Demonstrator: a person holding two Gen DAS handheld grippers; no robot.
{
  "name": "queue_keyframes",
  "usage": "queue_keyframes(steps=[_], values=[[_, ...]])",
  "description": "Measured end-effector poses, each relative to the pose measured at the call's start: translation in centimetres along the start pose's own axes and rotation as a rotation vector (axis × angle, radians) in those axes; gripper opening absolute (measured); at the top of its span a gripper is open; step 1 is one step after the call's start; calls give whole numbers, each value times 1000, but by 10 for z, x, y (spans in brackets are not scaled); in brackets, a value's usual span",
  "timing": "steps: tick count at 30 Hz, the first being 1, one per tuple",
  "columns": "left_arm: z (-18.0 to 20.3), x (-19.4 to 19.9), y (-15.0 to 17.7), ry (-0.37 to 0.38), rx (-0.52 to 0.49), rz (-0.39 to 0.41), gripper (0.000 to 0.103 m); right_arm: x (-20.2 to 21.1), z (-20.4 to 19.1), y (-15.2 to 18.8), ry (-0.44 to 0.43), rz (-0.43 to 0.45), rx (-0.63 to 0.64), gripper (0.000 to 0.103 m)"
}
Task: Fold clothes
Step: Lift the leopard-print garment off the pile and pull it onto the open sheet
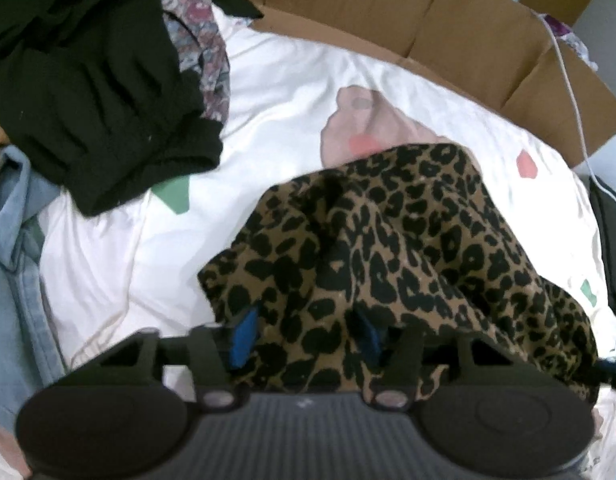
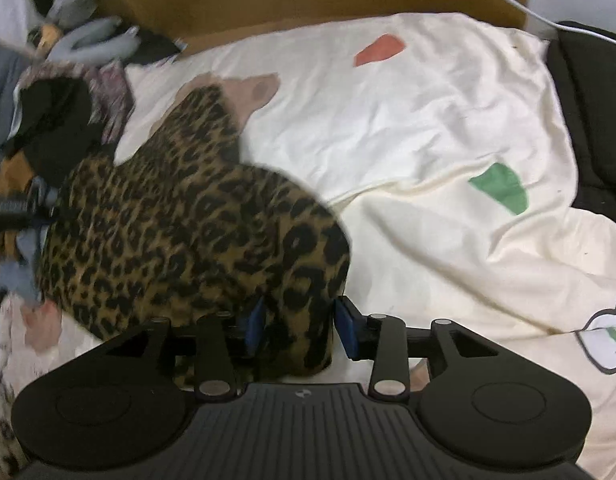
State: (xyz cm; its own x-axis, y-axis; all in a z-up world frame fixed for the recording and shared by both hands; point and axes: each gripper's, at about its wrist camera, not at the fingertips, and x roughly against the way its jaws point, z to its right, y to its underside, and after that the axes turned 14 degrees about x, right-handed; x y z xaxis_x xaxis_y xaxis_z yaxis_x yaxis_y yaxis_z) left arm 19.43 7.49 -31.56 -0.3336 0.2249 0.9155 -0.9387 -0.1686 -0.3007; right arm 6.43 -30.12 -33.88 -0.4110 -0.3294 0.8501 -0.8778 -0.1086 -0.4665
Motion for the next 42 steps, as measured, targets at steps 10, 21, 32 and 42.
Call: queue_keyframes(steps=[10,21,32,42], values=[[-5,20,5,7,-6,-2,7,-12,20,-16,40,41,-3,55],[-41,67,48,-49,-1,-73,4,-27,14,-32,6,56,71,55],[-73,76,102,-93,21,-199,4,-56,4,-46,5,-9,174,61],[-90,74,134,-106,32,-271,3,-63,-3,-50,-34,-24,200,61]])
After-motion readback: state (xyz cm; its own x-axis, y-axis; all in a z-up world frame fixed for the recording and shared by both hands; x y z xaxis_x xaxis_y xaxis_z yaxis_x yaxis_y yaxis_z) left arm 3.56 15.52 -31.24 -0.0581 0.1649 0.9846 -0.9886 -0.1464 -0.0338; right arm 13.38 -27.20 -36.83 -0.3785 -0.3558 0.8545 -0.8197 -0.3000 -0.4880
